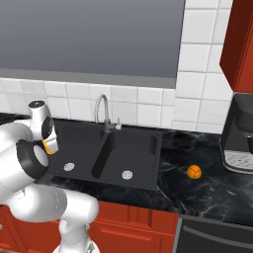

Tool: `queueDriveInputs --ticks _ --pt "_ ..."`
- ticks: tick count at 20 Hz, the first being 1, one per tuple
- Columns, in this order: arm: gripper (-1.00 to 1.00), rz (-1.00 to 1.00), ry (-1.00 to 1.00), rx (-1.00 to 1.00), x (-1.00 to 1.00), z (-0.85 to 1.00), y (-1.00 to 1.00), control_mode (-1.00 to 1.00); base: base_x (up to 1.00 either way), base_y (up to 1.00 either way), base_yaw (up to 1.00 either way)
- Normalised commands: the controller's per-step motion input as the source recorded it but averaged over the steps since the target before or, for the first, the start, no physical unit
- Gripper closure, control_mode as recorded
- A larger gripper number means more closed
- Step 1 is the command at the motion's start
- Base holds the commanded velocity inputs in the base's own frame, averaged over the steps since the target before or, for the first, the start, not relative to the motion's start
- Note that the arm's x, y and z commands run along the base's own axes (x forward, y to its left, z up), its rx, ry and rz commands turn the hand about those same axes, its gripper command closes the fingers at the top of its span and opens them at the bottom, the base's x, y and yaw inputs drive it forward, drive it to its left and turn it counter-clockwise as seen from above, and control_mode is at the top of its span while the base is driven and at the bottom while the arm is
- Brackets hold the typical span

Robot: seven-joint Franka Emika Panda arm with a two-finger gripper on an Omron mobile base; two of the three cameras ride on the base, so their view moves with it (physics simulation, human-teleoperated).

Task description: Remove the tomato and orange from the sink. Then move the bowl and cup from the counter to the sink for washing.

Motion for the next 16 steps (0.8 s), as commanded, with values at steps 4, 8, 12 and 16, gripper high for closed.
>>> queueDriveInputs --ticks 4,8,12,16 --pt "1.00 -0.02 0.00 0.02 0.25 -0.11 0.13 -1.00 0.00 0.00 0.00" --pt "1.00 0.00 0.00 0.02 0.24 -0.11 0.13 -1.00 0.00 0.00 0.00" --pt "1.00 0.00 0.00 0.01 0.23 -0.13 0.14 -1.00 0.00 0.00 0.00" --pt "1.00 0.00 0.00 0.00 0.22 -0.14 0.09 -1.00 0.00 0.00 0.00"
